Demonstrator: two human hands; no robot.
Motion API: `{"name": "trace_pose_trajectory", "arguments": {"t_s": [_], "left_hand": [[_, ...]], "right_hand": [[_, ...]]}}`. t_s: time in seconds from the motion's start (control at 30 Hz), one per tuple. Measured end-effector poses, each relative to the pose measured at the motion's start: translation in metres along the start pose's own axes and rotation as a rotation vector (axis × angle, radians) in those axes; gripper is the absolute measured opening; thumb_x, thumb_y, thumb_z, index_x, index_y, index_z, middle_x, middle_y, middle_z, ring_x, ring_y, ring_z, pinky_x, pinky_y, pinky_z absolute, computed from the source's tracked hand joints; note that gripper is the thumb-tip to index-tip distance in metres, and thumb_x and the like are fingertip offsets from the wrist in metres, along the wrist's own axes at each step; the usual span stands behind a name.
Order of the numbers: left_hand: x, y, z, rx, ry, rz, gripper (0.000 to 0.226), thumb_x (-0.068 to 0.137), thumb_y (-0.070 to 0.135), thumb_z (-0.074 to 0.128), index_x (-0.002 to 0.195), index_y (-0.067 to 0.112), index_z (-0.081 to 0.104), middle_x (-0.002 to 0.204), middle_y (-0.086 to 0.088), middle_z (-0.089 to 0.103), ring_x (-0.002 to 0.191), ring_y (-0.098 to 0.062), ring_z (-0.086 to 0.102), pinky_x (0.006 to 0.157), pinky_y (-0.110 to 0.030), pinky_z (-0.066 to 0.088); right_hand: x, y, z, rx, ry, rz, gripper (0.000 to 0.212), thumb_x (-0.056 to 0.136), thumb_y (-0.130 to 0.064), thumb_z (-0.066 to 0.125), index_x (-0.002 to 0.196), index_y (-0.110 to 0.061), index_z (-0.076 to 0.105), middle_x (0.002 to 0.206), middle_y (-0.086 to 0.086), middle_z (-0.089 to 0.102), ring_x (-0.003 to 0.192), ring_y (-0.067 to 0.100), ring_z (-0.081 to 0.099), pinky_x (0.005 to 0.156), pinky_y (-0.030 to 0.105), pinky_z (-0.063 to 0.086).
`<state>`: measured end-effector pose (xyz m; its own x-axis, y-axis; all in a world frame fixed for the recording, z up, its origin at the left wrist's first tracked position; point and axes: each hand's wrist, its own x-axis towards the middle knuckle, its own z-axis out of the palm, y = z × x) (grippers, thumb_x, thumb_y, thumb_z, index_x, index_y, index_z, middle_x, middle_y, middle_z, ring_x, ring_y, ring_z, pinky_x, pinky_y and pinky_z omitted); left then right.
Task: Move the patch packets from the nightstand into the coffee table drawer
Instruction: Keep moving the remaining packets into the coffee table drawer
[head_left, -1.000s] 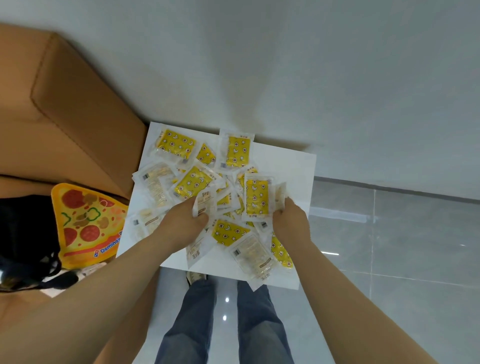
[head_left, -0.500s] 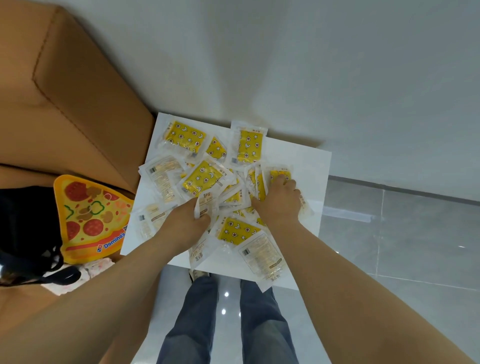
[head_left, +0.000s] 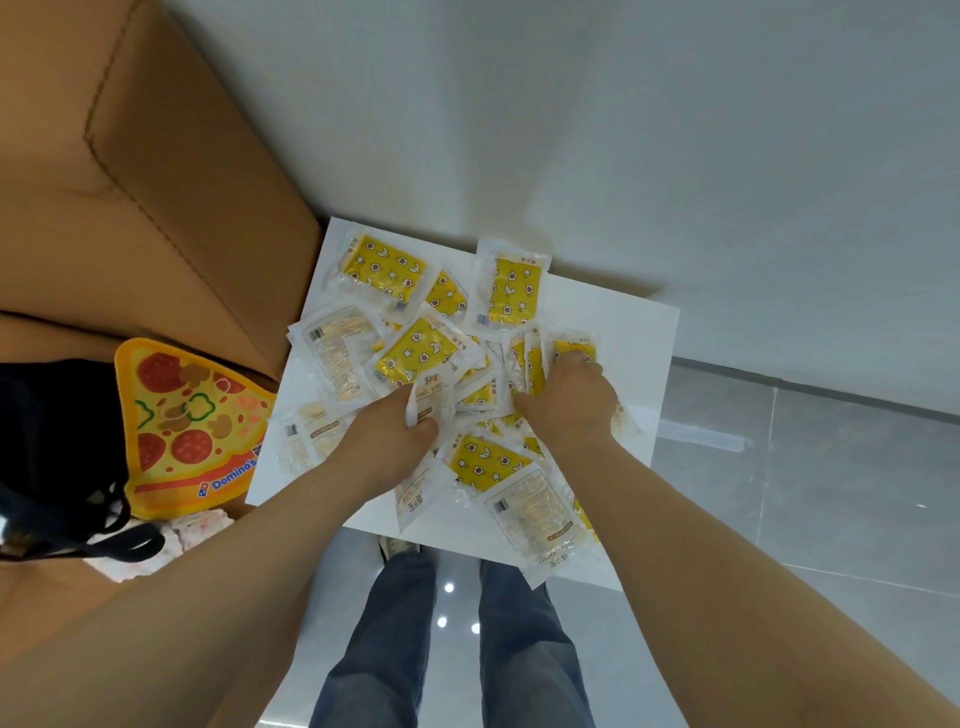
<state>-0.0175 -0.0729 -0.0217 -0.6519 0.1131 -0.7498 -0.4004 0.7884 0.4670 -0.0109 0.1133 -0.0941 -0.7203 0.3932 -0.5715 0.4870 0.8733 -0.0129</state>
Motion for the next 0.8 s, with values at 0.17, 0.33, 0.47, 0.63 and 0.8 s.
{"name": "trace_pose_trajectory", "arguments": {"t_s": [0.17, 0.33, 0.47, 0.63, 0.8], "left_hand": [[0.0, 0.0, 0.001, 0.007, -0.003, 0.004, 0.04, 0.097, 0.021, 0.044, 0.137, 0.021, 0.044, 0.131, -0.004, 0.056, 0.101, -0.017, 0.05, 0.078, -0.024, 0.035], [-0.003, 0.005, 0.001, -0.001, 0.011, 0.007, 0.038, 0.097, 0.021, 0.044, 0.135, 0.02, 0.045, 0.132, -0.004, 0.055, 0.113, -0.023, 0.052, 0.079, -0.024, 0.035], [-0.004, 0.01, 0.002, -0.002, 0.019, 0.005, 0.04, 0.097, 0.021, 0.044, 0.137, 0.02, 0.043, 0.135, -0.004, 0.053, 0.117, -0.025, 0.052, 0.08, -0.024, 0.035], [-0.005, 0.013, 0.006, -0.001, 0.02, 0.006, 0.039, 0.096, 0.02, 0.045, 0.136, 0.019, 0.045, 0.134, -0.004, 0.054, 0.117, -0.024, 0.052, 0.081, -0.024, 0.035], [-0.009, 0.018, 0.011, -0.013, 0.031, 0.011, 0.04, 0.096, 0.018, 0.045, 0.136, 0.02, 0.044, 0.133, -0.004, 0.055, 0.1, -0.016, 0.049, 0.079, -0.023, 0.034]], "right_hand": [[0.002, 0.004, -0.004, 0.052, 0.004, -0.055, 0.077, 0.082, -0.047, 0.065, 0.132, 0.004, 0.038, 0.124, 0.018, 0.057, 0.117, 0.032, 0.055, 0.08, 0.035, 0.05], [0.001, 0.013, -0.016, 0.148, 0.011, -0.096, 0.045, 0.085, -0.028, 0.06, 0.115, 0.002, 0.047, 0.09, 0.008, 0.06, 0.09, 0.03, 0.063, 0.064, 0.03, 0.039], [-0.001, 0.023, -0.02, 0.166, -0.004, -0.143, 0.037, 0.082, -0.03, 0.063, 0.104, -0.005, 0.049, 0.067, -0.004, 0.041, 0.072, 0.024, 0.054, 0.061, 0.029, 0.037], [0.003, 0.036, -0.025, 0.2, 0.014, -0.163, 0.033, 0.081, -0.017, 0.061, 0.108, -0.003, 0.048, 0.075, 0.002, 0.046, 0.071, 0.023, 0.047, 0.061, 0.03, 0.036], [0.001, 0.049, -0.025, 0.388, 0.055, -0.137, 0.016, 0.079, -0.005, 0.055, 0.095, -0.004, 0.052, 0.074, 0.006, 0.051, 0.069, 0.027, 0.049, 0.057, 0.028, 0.034]]}}
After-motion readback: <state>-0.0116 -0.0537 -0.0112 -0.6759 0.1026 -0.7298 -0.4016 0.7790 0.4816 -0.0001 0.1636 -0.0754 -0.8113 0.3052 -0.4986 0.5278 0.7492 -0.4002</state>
